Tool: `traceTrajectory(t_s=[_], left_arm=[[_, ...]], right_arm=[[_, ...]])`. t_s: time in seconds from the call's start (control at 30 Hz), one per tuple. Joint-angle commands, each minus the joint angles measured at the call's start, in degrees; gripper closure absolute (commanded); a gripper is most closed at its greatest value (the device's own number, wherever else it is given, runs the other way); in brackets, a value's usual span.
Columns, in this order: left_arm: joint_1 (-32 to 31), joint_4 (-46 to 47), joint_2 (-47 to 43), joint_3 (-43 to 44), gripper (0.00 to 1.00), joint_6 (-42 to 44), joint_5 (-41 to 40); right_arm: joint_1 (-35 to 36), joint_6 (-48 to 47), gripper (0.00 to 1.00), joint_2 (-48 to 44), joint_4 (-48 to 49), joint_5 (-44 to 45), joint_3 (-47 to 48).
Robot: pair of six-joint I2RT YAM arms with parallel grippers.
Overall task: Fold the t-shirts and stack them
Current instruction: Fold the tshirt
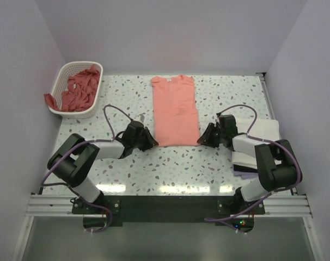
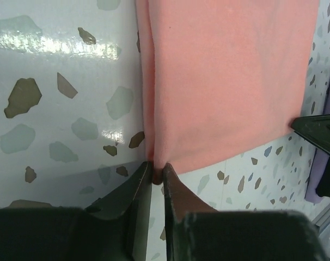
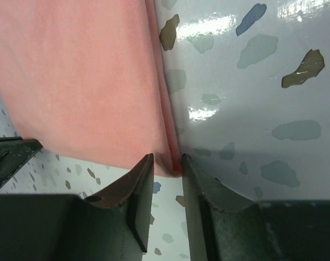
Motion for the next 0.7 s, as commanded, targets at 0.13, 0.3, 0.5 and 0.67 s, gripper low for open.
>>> traceTrajectory(t_s=[0.13, 0.3, 0.5, 0.67], left_arm=[[-0.2, -0.8, 1.5, -0.8, 0.95, -0.6, -0.9], [-0.6, -1.2, -0.6, -2.2, 1.00, -0.9, -0.2], [-1.6, -2.9, -8.0, -7.2, 1.00, -1.1, 0.7], [-4.8, -6.7, -16.9, -12.7, 1.00, -2.2, 0.3]], right_arm=[[0.0, 0.5, 0.83, 2.7, 1.4, -2.0, -1.5], [0.0, 0.1, 0.96, 1.5, 0.0, -3.5, -2.1], [-0.1, -0.7, 0.99, -6.1, -2.7, -5.3, -6.3], [0.0, -0.5, 0.99, -16.5, -7.3, -7.9, -11.9]])
